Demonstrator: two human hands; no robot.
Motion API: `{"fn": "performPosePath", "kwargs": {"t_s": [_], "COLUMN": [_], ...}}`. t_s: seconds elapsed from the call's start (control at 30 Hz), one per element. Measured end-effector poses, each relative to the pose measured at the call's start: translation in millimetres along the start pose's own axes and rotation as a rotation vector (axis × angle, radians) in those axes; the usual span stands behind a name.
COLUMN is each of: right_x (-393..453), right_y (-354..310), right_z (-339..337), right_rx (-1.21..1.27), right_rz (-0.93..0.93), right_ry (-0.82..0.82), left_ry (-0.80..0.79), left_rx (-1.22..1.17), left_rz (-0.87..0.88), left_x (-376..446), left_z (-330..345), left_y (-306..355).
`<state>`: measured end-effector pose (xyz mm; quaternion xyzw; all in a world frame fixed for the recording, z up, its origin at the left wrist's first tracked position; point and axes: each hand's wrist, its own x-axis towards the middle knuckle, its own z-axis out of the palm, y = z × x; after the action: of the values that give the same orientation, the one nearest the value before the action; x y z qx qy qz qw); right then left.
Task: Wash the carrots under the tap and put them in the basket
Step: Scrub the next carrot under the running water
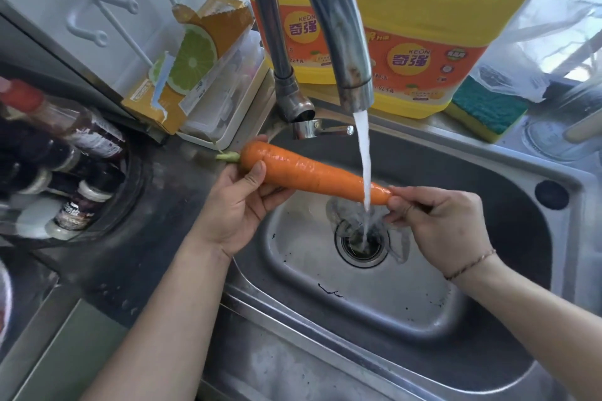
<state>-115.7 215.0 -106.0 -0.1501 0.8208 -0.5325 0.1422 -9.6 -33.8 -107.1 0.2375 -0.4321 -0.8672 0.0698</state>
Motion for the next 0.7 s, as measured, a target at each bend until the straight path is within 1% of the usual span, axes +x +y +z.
{"fn": "performPosePath", "kwargs": {"t_s": [0.03, 0.07, 0.1, 0.13, 0.2, 0.3, 0.33, 0.4, 0.43, 0.47, 0.53, 0.57, 0.6, 0.63, 0.67, 0.7], "right_x": [-1, -2, -2, -1, 1, 0, -1, -4, -5, -6, -8, -9, -12, -15, -17, -20], "right_y": [2, 4, 6, 7, 10, 15, 16, 14, 9, 4, -7, -12, -16, -21, -25, -28], "right_z": [-2, -3, -4, -5, -9, -23, -29, -35, -37, -38, -40, -41, -44, -48, -52, -57], "right_rx": [-0.16, -0.269, -0.332, -0.357, -0.368, -0.395, -0.403, -0.408, -0.373, -0.267, 0.104, 0.252, 0.345, 0.389, 0.417, 0.391], "right_rz": [-0.22, -0.403, -0.527, -0.592, -0.601, -0.518, -0.491, -0.403, -0.304, -0.148, 0.236, 0.375, 0.465, 0.509, 0.539, 0.549], "right_ry": [0.055, 0.083, 0.089, 0.08, 0.012, -0.226, -0.278, -0.303, -0.293, -0.283, -0.261, -0.219, -0.17, -0.116, -0.057, -0.011], "left_ry": [0.045, 0.089, 0.129, 0.162, 0.192, 0.214, 0.206, 0.168, 0.133, 0.099, 0.05, 0.037, 0.032, 0.033, 0.044, 0.061], "left_rx": [-0.032, -0.055, -0.069, -0.075, -0.062, -0.045, -0.052, -0.093, -0.129, -0.169, -0.253, -0.287, -0.309, -0.324, -0.327, -0.317], "left_rz": [-0.007, -0.004, 0.0, 0.004, -0.004, -0.035, -0.039, -0.031, -0.021, -0.011, -0.009, -0.02, -0.045, -0.081, -0.116, -0.148], "left_x": [0, 0, 0, -1, -3, -8, -10, -15, -18, -21, -25, -25, -26, -26, -25, -24], "left_z": [1, 1, 2, 1, 1, 3, 4, 7, 8, 7, 11, 14, 19, 26, 33, 40], "left_y": [-1, -1, 0, 0, 3, 6, 6, 5, 4, 3, 1, -1, -3, -5, -8, -12]}}
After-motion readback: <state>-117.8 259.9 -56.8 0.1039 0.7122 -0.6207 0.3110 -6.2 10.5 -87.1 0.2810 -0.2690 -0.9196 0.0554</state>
